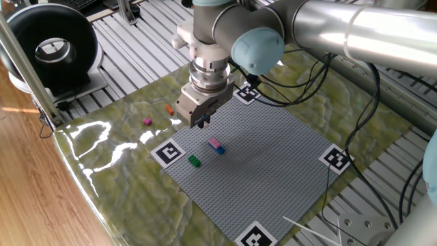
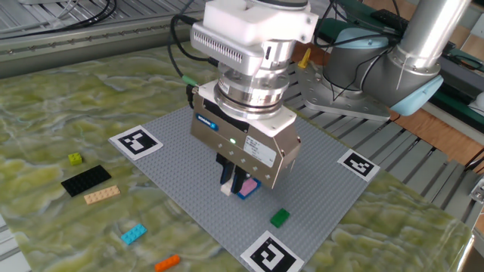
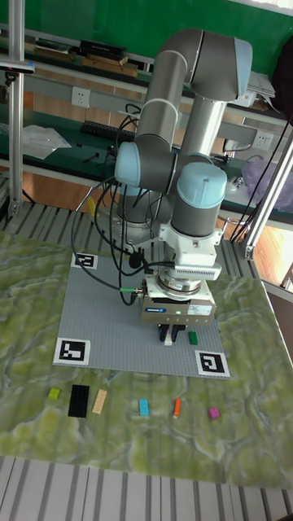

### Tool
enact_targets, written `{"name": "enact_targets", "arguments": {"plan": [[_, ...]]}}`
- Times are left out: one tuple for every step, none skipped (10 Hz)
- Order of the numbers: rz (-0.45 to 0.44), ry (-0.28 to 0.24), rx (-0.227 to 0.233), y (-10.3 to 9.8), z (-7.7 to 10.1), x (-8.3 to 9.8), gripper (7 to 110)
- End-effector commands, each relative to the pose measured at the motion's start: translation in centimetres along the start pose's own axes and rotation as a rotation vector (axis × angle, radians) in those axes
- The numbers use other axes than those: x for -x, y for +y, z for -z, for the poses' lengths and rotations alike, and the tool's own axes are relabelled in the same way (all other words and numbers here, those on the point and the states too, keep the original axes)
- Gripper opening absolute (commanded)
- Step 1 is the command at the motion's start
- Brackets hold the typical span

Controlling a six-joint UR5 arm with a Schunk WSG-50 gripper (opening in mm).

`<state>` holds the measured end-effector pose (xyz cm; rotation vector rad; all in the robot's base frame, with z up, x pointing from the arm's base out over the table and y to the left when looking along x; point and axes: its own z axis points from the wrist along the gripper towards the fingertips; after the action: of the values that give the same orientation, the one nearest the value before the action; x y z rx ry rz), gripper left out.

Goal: Stack small Lego blocks randomly, one at a time

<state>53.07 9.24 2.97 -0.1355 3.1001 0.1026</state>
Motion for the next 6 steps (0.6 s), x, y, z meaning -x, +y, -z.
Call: {"name": "enact_targets", "arguments": {"plan": [[-0.027, 0.0, -0.008, -0.3, 0.2, 0.0, 7], [-0.028, 0.004, 0.001, -0.3, 0.2, -0.5, 7], [-0.034, 0.023, 0.013, -0.2, 0.1, -2.1, 7], [-0.046, 0.025, 0.01, 0.0, -0.2, -3.0, 7], [-0.049, 0.021, -0.006, -0.1, -0.5, -3.6, 7], [-0.052, 0.018, -0.009, 0.0, -0.5, -3.8, 7]]}}
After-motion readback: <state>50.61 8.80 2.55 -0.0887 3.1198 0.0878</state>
